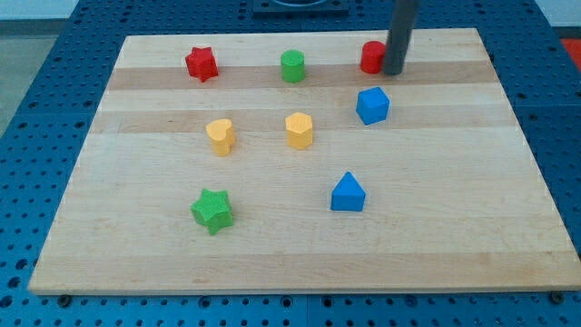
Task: Push the blue triangle towards the bottom right
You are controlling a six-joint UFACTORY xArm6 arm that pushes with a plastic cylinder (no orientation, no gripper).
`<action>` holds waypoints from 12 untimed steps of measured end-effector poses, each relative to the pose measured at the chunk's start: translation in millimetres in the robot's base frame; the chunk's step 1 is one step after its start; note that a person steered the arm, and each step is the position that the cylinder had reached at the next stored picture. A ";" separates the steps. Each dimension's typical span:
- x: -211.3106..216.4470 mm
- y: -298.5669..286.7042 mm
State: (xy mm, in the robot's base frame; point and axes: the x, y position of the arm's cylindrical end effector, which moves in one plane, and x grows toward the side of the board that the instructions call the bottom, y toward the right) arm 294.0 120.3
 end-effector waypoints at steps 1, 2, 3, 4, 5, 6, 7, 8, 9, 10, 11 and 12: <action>0.8 -3.1; 4.2 -58.4; 12.9 -147.9; 14.0 -156.0; 24.9 -169.5; 51.2 -205.6; 51.6 -205.9; 59.9 -198.4; 80.4 -185.8; 82.7 -185.8; 110.8 -171.5; 111.2 -171.2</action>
State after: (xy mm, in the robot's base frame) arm 405.2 -50.9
